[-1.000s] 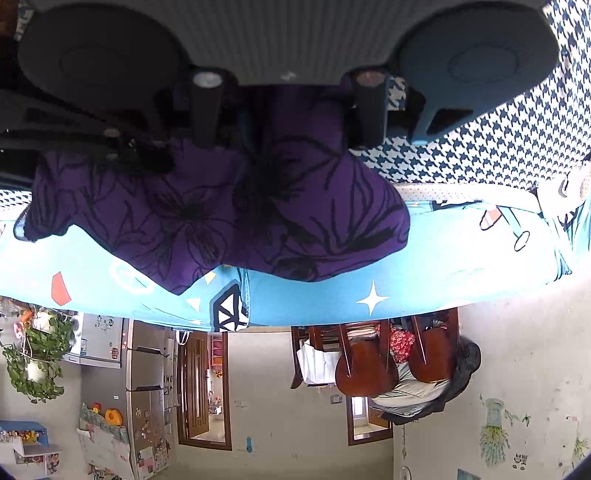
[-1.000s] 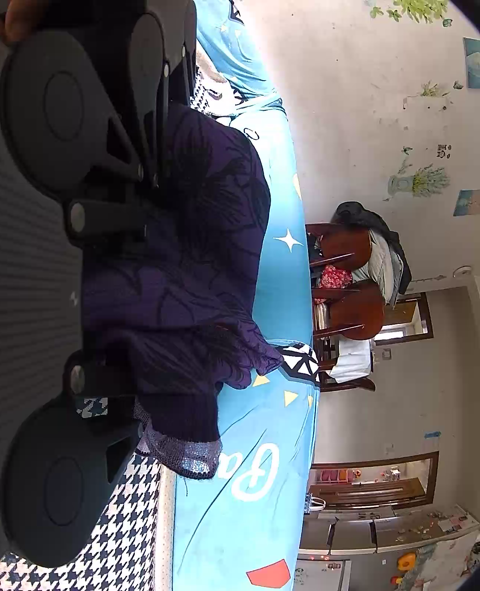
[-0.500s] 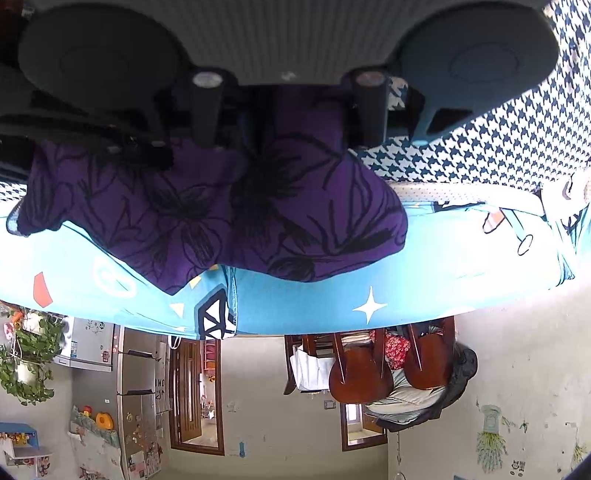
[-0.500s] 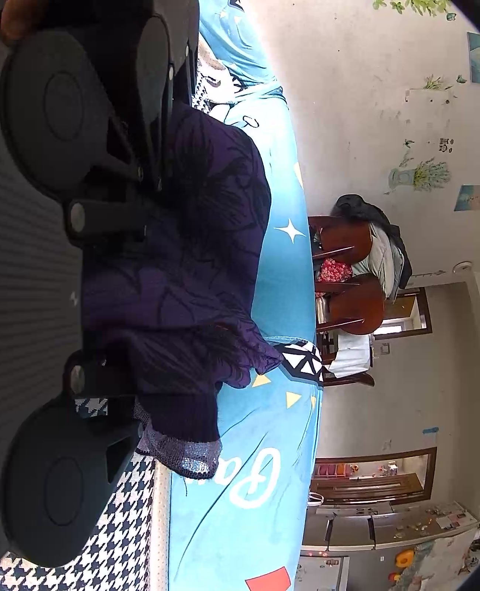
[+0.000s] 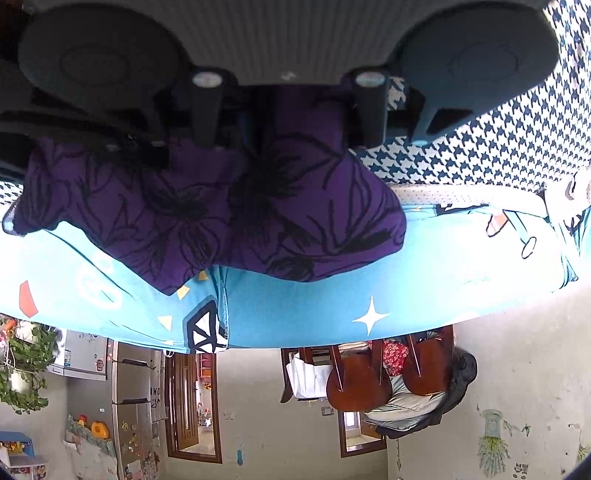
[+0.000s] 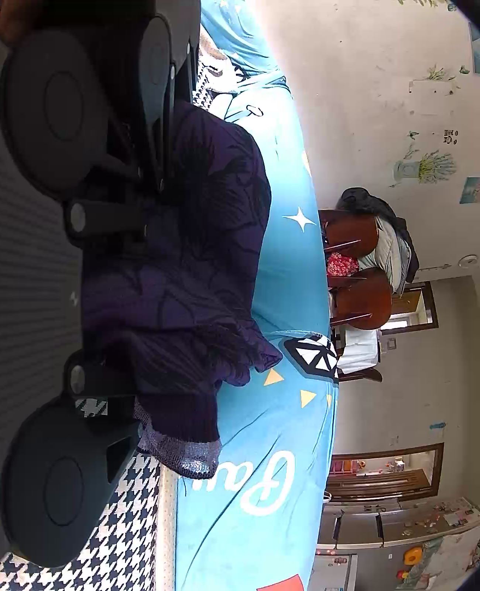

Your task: Fold clothes

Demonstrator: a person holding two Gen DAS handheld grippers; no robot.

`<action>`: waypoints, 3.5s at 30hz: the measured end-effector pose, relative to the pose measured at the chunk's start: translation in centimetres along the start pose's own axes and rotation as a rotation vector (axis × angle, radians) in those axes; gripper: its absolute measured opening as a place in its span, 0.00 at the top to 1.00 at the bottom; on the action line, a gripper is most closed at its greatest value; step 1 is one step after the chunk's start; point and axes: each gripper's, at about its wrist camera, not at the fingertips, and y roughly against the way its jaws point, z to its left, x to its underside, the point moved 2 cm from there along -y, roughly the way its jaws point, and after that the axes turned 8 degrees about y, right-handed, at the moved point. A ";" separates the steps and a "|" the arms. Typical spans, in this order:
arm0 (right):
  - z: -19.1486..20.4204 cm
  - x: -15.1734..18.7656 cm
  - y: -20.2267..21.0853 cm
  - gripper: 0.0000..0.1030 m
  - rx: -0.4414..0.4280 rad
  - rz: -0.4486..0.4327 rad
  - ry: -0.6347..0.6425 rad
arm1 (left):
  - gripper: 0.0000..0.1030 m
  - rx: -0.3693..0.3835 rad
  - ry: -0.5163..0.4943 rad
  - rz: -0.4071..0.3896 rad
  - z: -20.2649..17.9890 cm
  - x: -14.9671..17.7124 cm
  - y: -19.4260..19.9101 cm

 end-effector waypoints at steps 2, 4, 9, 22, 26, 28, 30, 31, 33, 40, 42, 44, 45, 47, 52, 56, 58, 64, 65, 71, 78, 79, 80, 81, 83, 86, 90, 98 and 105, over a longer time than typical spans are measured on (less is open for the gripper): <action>0.0 0.1 -0.2 0.63 0.000 0.003 -0.001 | 0.66 -0.003 -0.004 0.005 -0.1 0.1 -0.3; -0.1 0.2 -0.5 0.63 0.000 0.009 -0.005 | 0.66 -0.006 -0.011 0.011 -0.2 0.2 -0.7; -0.3 0.5 -1.0 0.63 0.004 0.020 -0.014 | 0.66 -0.011 -0.013 0.016 -0.3 0.3 -1.0; -0.4 0.6 -1.7 0.63 -0.002 0.019 -0.007 | 0.66 -0.014 -0.006 0.046 -0.1 0.9 -2.0; -0.9 1.6 -2.7 0.56 0.001 0.076 -0.040 | 0.59 -0.027 -0.011 0.092 0.3 1.7 -3.4; -1.3 2.0 -2.9 0.53 0.006 0.096 -0.056 | 0.56 -0.027 -0.001 0.098 0.6 1.8 -3.6; -1.7 2.0 -2.9 0.50 0.011 0.104 -0.068 | 0.50 -0.034 0.012 0.107 0.9 1.8 -3.6; -1.8 1.9 -2.9 0.49 0.012 0.105 -0.068 | 0.43 -0.046 0.016 0.109 1.0 1.9 -3.6; -1.7 1.9 -2.8 0.47 0.015 0.113 -0.066 | 0.32 -0.075 0.025 0.110 1.4 1.9 -3.6; -3.3 1.4 -2.3 0.36 0.087 0.163 -0.147 | 0.02 -0.128 0.092 0.078 3.2 1.0 -2.8; -4.1 1.2 -1.7 0.36 0.120 0.164 -0.185 | 0.00 -0.140 0.107 0.068 3.7 0.8 -2.5; -4.4 0.9 -0.8 0.35 0.182 0.151 -0.187 | 0.00 -0.149 0.123 0.070 4.1 0.7 -2.5; -4.7 0.8 -0.5 0.33 0.217 0.143 -0.181 | 0.00 -0.153 0.131 0.071 4.3 0.6 -2.5; -5.1 0.6 0.3 0.33 0.287 0.126 -0.164 | 0.00 -0.160 0.146 0.070 4.6 0.5 -2.3; -5.6 -0.3 1.8 0.33 0.263 0.039 -0.143 | 0.00 -0.164 0.182 0.036 5.1 0.1 -1.9; -4.0 -0.4 1.6 0.36 0.141 0.013 -0.084 | 0.00 -0.184 0.200 0.052 5.5 0.2 -2.4; -3.0 -0.2 1.3 0.46 0.089 0.015 -0.051 | 0.00 -0.198 0.204 0.061 5.7 0.4 -2.7; -1.0 0.7 0.4 0.52 -0.019 0.028 0.018 | 0.00 -0.220 0.234 0.070 6.5 0.6 -3.4; -0.8 0.8 0.3 0.52 -0.029 0.030 0.026 | 0.00 -0.222 0.234 0.073 6.5 0.7 -3.6; -1.2 2.9 -1.8 0.52 -0.017 0.121 0.017 | 0.00 -0.229 0.230 0.096 6.6 1.1 -5.1; -3.8 5.1 -3.8 0.50 -0.017 0.196 -0.149 | 0.00 -0.239 0.253 0.131 6.9 1.5 -6.8; -3.9 5.1 -3.9 0.49 -0.017 0.197 -0.151 | 0.00 -0.244 0.250 0.134 6.8 1.5 -7.0; -3.8 5.1 -3.9 0.48 -0.012 0.196 -0.143 | 0.00 -0.250 0.248 0.138 6.8 1.6 -7.1; -3.7 5.1 -3.9 0.48 -0.008 0.196 -0.142 | 0.00 -0.254 0.243 0.139 6.7 1.7 -7.2; -3.6 5.1 -3.9 0.46 -0.004 0.195 -0.144 | 0.00 -0.259 0.231 0.139 6.6 1.7 -7.3; -3.5 5.0 -3.9 0.44 0.003 0.202 -0.139 | 0.00 -0.264 0.219 0.139 6.5 1.8 -7.1; -3.4 4.8 -3.7 0.41 0.011 0.211 -0.135 | 0.00 -0.272 0.215 0.145 6.4 1.6 -6.7; -2.4 3.1 -2.0 0.36 0.017 0.180 -0.093 | 0.00 -0.262 0.213 0.168 6.4 1.4 -5.3; -1.0 1.3 0.1 0.28 -0.022 0.162 -0.047 | 0.00 -0.256 0.195 0.172 6.2 1.5 -4.0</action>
